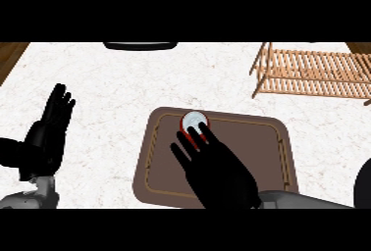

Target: Pick the bell pepper from the tray and place it in the tiered shelf

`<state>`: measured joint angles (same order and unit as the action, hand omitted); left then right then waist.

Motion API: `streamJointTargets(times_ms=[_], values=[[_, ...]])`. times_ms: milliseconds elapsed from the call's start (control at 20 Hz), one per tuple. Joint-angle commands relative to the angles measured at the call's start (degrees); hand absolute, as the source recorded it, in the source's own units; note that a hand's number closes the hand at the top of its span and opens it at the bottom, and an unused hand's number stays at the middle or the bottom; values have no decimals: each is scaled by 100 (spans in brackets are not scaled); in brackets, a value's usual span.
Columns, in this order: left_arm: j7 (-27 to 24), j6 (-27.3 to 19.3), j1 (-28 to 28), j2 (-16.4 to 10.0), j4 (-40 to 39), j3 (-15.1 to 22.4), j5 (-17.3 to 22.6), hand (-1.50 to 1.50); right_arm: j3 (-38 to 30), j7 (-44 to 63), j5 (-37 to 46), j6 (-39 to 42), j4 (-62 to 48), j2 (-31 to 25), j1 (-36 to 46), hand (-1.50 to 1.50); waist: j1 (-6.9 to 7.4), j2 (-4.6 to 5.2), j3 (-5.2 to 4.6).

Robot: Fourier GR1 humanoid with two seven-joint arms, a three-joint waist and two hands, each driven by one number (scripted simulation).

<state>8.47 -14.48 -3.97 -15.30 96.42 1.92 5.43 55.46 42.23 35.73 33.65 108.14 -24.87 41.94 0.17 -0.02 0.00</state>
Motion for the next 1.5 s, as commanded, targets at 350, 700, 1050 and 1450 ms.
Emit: streamJointTargets(times_ms=[350,700,1050,1450], values=[[40,205,51,145,14,-154,-155,0,-408,-1331,1300,-80,-770,148,-760,-150,6,3,0],[155,475,81,86,199,-353,-58,0,-692,-1959,1860,-373,-1270,651,-996,-150,23,5,0],[425,392,-151,282,183,-337,-185,0,-752,-2450,2504,-735,-1770,965,-1316,-150,13,4,0],[175,653,173,126,186,-526,-136,0,-875,-2543,2706,-310,-2066,1120,-1415,150,34,-2,-1]])
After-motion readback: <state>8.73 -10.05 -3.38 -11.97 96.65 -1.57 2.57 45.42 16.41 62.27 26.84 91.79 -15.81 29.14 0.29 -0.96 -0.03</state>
